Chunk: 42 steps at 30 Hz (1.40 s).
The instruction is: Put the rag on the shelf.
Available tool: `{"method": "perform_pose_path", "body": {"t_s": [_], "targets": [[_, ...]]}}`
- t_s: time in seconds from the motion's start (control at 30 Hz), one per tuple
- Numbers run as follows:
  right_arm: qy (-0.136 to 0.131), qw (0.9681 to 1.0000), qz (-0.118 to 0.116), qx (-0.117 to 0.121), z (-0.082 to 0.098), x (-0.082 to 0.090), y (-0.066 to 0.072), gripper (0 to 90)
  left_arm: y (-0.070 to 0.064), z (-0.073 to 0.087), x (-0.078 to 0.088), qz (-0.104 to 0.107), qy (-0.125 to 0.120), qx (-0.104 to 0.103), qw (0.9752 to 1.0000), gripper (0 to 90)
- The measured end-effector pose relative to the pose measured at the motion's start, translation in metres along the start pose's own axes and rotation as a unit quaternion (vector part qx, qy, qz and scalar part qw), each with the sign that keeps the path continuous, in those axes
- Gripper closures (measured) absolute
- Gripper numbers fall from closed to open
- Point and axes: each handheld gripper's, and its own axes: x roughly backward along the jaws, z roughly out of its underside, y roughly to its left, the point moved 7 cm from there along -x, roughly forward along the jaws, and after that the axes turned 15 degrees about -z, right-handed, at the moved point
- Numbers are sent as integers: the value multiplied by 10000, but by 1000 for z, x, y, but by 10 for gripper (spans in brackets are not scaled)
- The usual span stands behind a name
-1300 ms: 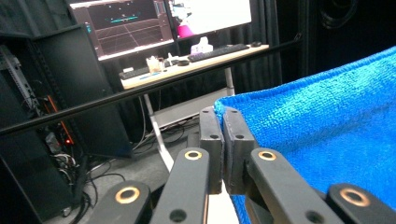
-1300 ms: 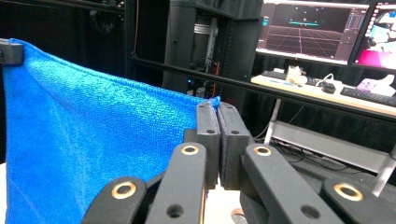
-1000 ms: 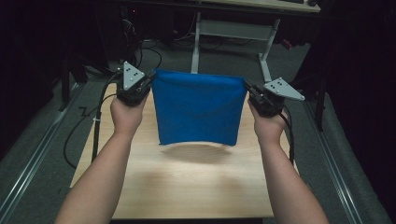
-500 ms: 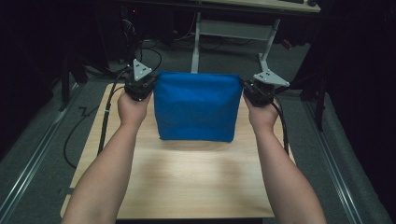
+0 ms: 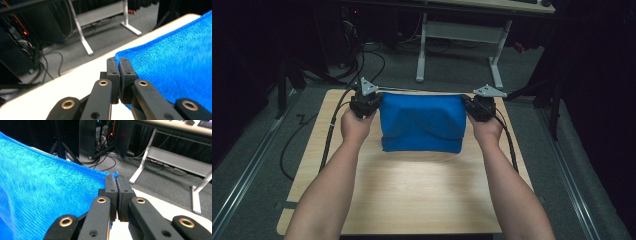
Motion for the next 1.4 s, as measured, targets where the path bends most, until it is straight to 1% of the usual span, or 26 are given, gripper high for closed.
{"method": "perform_pose_path", "body": {"t_s": [0.03, 0.07, 0.1, 0.17, 0.2, 0.23, 0.33, 0.37, 0.4, 0.43, 0.47, 0.5, 0.53, 0.6, 0.67, 0.73, 0.8, 0.87, 0.93, 0.97, 1.03, 1.17, 1.23, 1.33, 1.37, 1.4], "targets": [[34, 10000, -12, -7, 4, -2, 0, 891, -1, 6, -1, 12, 29, -1, 10000, 884], [81, 9999, -59, -44, 11, -5, 1, 891, -3, 13, -2, 57, 83, 50, 9999, 883], [81, 9999, -59, -44, 11, -5, 1, 891, -3, 13, -2, 57, 83, 50, 9999, 883], [133, 9998, -127, -75, 21, -9, 3, 891, -5, 24, -4, 99, 143, 65, 9998, 883], [133, 9998, -127, -75, 21, -9, 3, 891, -5, 24, -4, 99, 143, 65, 9998, 883], [176, 9997, -147, -100, 27, -12, 5, 891, -6, 30, -5, 116, 170, 77, 9998, 883], [207, 9995, -179, -133, 33, -15, 8, 891, -8, 35, -6, 165, 197, 118, 9996, 883], [250, 9994, -197, -160, 39, -18, 10, 891, -10, 40, -6, 213, 244, 97, 9994, 883], [256, 9993, -200, -177, 41, -18, 11, 890, -10, 40, -6, 213, 244, 97, 9994, 884], [275, 9992, -221, -196, 45, -20, 11, 891, -13, 45, -7, 256, 280, 66, 9993, 883], [275, 9992, -221, -196, 45, -20, 11, 891, -13, 45, -7, 256, 280, 66, 9993, 883], [290, 9990, -256, -224, 51, -22, 12, 890, -15, 51, -8, 308, 325, 109, 9989, 883], [290, 9990, -256, -224, 51, -22, 12, 890, -15, 51, -8, 308, 325, 109, 9989, 883], [352, 9986, -294, -274, 58, -24, 14, 890, -19, 62, -11, 416, 457, 98, 9980, 883], [372, 9985, -297, -265, 60, -24, 14, 890, -20, 64, -11, 422, 415, 100, 9982, 882], [363, 9983, -328, -310, 64, -25, 16, 890, -22, 70, -10, 479, 420, 216, 9977, 882], [343, 9985, -319, -295, 67, -25, 16, 890, -23, 73, -10, 494, 444, 246, 9975, 881], [332, 9985, -328, -298, 68, -26, 16, 891, -24, 75, -10, 507, 447, 253, 9974, 881], [409, 9980, -329, -338, 76, -26, 16, 890, -26, 79, -10, 511, 465, 241, 9973, 881], [409, 9980, -329, -338, 76, -26, 16, 890, -27, 80, -10, 528, 472, 240, 9972, 881], [460, 9977, -336, -361, 81, -27, 16, 890, -30, 86, -9, 564, 485, 267, 9969, 880], [489, 9975, -348, -361, 85, -28, 18, 890, -31, 90, -8, 586, 492, 309, 9966, 880], [456, 9977, -337, -363, 87, -28, 18, 890, -32, 93, -8, 608, 500, 346, 9963, 879], [518, 9971, -349, -427, 93, -28, 19, 889, -33, 96, -8, 637, 565, 331, 9958, 877], [580, 9969, -340, -420, 97, -28, 20, 889, -35, 97, -8, 643, 568, 316, 9958, 875], [580, 9969, -340, -420, 97, -28, 20, 889, -35, 97, -8, 643, 568, 316, 9958, 875]]}}
